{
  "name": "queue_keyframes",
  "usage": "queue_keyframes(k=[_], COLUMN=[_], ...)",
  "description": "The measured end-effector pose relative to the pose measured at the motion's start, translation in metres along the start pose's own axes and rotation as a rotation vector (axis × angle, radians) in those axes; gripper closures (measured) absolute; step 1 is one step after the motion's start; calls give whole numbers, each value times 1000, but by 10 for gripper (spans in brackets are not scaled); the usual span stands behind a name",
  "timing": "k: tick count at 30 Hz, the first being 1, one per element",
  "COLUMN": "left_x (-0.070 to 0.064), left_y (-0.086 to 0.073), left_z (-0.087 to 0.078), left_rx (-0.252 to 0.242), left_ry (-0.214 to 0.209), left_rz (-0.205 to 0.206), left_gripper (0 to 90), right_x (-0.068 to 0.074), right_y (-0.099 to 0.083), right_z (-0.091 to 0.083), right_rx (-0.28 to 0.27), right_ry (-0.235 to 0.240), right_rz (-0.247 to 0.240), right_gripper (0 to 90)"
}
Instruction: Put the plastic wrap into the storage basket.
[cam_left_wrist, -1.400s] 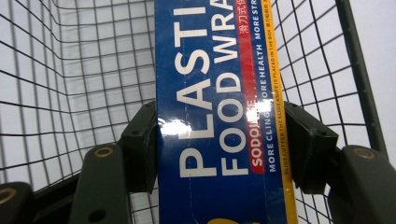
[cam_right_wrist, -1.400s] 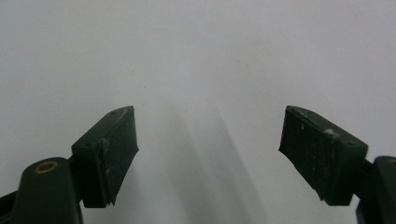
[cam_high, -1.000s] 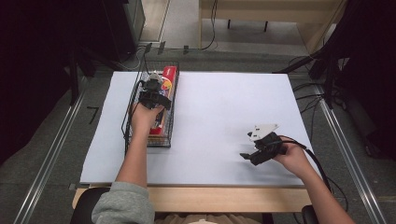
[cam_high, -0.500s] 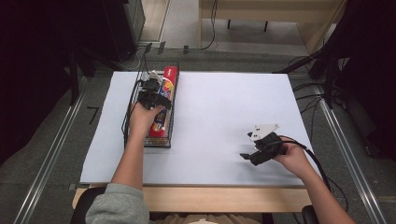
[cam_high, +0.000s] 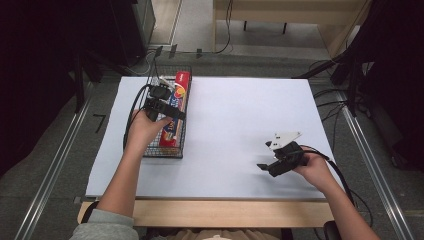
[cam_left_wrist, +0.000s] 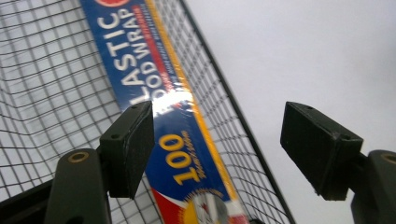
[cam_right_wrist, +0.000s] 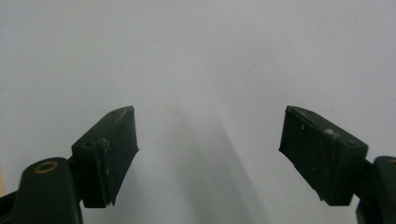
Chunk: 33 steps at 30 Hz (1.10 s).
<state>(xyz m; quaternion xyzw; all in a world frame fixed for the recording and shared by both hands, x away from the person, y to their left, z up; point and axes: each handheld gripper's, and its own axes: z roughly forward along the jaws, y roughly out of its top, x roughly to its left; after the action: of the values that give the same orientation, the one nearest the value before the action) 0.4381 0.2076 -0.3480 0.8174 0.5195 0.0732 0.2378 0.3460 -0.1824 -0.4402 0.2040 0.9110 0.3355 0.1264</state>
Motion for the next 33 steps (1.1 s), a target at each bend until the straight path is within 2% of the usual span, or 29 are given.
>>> queue_keyframes(k=[5, 11, 21, 26, 29, 33], left_x=[-7, -18, -42, -51, -58, -68], left_y=[-9, -19, -37, -47, -52, -58], left_z=[-11, -21, -22, -15, -10, -5], left_rx=[-11, -28, -67, -95, -94, -111], left_ry=[-53, -94, -156, -250, -237, -249], left_rz=[49, 111, 214, 270, 301, 342], left_gripper=[261, 262, 269, 332, 332, 329], right_x=[0, -5, -8, -8, -9, -9], right_y=[0, 1, 1, 1, 1, 1], right_z=[0, -3, -4, -4, -5, -5], right_rx=[-1, -22, -34, -36, -40, -43], right_ry=[3, 55, 72, 77, 79, 84], right_rz=[8, 61, 87, 93, 97, 99], right_gripper=[195, 188, 188, 188, 188, 188])
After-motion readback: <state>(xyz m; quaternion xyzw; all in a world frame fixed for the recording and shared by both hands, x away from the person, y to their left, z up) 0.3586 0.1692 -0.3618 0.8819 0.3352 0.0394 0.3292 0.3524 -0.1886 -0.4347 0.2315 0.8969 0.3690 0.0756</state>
